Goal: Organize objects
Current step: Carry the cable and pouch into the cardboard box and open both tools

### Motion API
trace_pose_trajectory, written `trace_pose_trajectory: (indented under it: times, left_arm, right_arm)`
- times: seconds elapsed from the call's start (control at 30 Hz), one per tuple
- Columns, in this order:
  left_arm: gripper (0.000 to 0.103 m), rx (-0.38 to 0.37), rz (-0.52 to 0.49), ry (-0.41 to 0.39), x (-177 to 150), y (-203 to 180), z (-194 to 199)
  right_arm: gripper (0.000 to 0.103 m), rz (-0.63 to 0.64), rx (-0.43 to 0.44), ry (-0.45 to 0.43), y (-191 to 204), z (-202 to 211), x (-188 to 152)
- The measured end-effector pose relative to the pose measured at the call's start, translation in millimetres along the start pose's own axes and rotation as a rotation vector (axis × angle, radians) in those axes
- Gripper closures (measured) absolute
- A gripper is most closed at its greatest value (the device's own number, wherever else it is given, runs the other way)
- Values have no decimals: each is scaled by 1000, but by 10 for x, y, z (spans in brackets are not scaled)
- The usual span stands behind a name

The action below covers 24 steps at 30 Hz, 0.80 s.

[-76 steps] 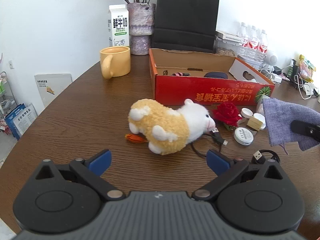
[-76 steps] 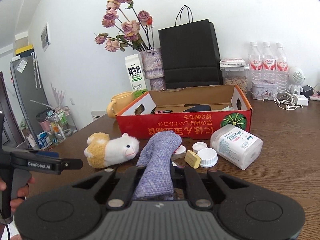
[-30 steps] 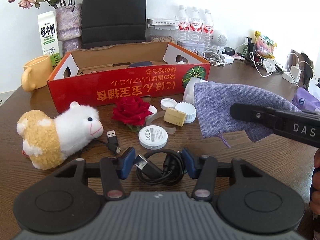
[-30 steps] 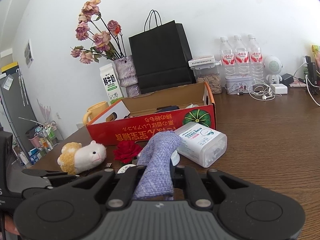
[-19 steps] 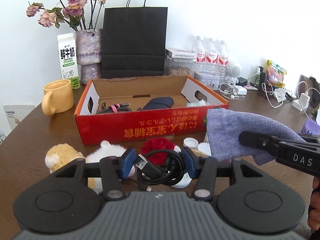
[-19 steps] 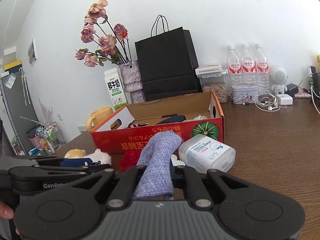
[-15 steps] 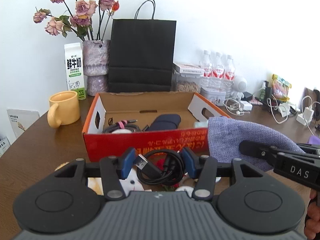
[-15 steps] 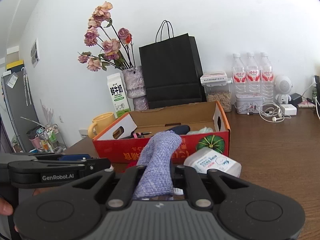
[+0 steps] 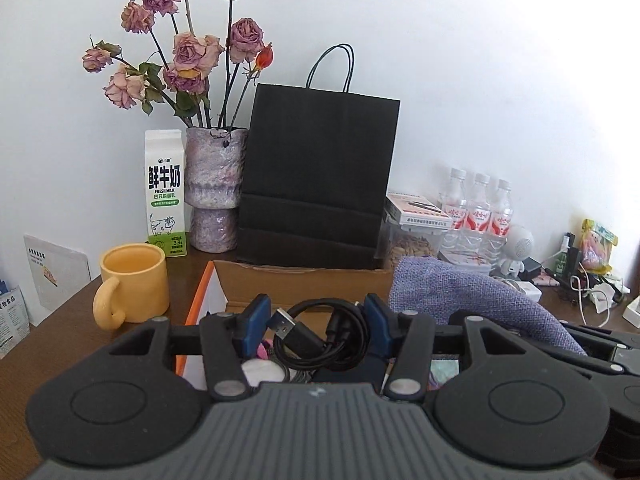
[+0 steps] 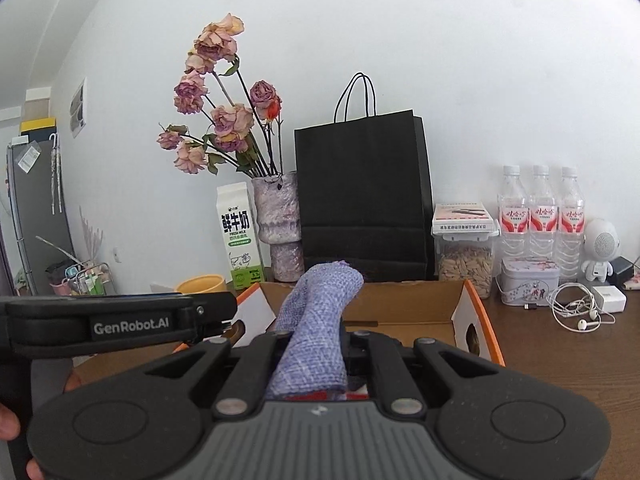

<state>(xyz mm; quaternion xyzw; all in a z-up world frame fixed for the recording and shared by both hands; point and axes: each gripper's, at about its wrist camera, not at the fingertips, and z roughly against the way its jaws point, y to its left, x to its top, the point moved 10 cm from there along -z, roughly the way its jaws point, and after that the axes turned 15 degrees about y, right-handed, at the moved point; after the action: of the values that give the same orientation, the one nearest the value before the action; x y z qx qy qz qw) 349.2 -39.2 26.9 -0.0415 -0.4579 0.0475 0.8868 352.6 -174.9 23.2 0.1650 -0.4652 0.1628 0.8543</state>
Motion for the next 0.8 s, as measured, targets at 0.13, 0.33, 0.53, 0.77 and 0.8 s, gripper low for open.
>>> trace_pose_trajectory:
  times: [0.13,0.33,0.53,0.77,0.8]
  left_arm:
    - [50,17,31,6,123,16,-264]
    - [50,53,51,55,144,59,-621]
    - [50,93,41,134,-5,130,-906]
    - [48,103,57,158,-56,187,-954]
    - [45,102,61,160,-67,189,-957]
  right_arm:
    - [96,-15,-27,-2,-107,-308,125]
    - [96,-15,-76,43,-317,-726,146]
    - [96,-22,-102,104,-474,-987,63]
    - [86,-14,-135,162,-504,-1120,-83]
    - [85,-12,-145,166,-508,-1125,-94]
